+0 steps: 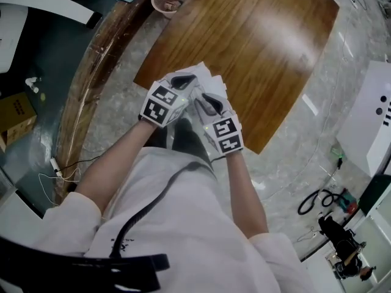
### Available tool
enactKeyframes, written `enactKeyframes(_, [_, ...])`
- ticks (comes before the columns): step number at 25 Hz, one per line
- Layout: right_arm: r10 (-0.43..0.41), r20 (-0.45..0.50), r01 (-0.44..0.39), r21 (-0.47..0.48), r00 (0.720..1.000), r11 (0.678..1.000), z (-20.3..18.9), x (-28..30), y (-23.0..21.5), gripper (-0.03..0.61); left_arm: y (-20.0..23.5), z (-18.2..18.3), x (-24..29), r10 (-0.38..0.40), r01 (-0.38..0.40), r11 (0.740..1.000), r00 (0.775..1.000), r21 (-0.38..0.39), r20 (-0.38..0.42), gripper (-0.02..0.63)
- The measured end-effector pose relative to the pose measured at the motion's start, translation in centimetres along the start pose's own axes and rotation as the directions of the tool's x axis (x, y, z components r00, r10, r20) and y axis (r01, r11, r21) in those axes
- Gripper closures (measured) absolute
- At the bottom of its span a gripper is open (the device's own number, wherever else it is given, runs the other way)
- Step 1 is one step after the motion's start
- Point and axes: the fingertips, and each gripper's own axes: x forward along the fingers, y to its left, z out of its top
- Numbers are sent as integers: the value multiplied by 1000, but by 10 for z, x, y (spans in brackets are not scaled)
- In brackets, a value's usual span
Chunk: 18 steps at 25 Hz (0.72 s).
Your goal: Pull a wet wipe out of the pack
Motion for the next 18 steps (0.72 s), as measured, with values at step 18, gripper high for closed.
enactKeyframes(18, [62, -93, -51, 122, 994, 991, -8, 16, -6, 542, 5, -7, 6, -52, 51, 998, 998, -37, -27, 607])
